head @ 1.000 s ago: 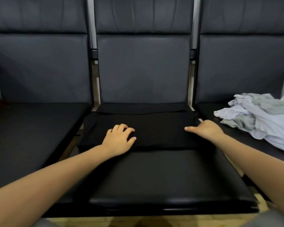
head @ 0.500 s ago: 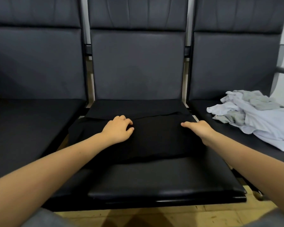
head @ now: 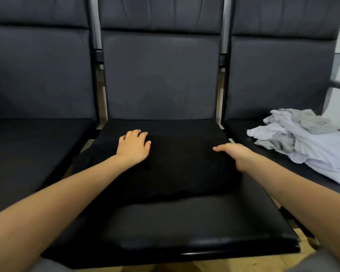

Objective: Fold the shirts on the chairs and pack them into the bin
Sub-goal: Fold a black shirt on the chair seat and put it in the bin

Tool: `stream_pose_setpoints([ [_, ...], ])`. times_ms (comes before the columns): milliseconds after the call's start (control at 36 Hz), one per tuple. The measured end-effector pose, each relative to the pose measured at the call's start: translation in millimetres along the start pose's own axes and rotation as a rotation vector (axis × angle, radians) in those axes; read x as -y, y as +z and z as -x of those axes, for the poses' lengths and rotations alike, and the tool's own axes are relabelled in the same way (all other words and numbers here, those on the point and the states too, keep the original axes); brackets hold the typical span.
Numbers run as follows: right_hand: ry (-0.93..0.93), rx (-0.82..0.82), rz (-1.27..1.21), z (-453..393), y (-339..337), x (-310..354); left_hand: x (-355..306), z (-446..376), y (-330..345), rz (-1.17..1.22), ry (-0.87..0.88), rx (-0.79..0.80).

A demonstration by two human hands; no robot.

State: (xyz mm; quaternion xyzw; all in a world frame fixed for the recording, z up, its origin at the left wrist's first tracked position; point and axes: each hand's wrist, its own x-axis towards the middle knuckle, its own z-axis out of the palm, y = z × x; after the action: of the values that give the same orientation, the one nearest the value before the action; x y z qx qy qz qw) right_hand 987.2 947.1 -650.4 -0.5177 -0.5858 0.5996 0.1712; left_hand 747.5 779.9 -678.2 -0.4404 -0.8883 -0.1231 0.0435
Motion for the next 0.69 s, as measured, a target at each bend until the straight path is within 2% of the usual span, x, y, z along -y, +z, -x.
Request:
stream_pose_setpoints([
  [139,-0.053,0.007,-0.131,6,14,20,4,35,-15,0.072,0.058,-0.072],
  [250,-0.226,0.093,-0.111,29,43,46,29,61,-18,0.004,0.045,0.042],
  [333,-0.393,0.143,0.023,45,73,57,49,73,-22,0.056,0.009,0.1],
  [500,-0.659,0.29,0.516,78,142,48,80,89,-35,0.123,-0.065,0.023],
  [556,-0.594,0.431,0.637,87,156,39,84,92,-38,0.121,-0.077,0.018],
  [611,-0.453,0.615,0.627,90,164,31,84,93,-39,0.109,-0.086,0.017],
  [667,-0.406,0.663,0.547,88,163,28,82,94,-38,0.103,-0.085,0.01],
  [694,-0.418,0.629,0.508,87,159,30,81,94,-37,0.102,-0.082,0.004],
])
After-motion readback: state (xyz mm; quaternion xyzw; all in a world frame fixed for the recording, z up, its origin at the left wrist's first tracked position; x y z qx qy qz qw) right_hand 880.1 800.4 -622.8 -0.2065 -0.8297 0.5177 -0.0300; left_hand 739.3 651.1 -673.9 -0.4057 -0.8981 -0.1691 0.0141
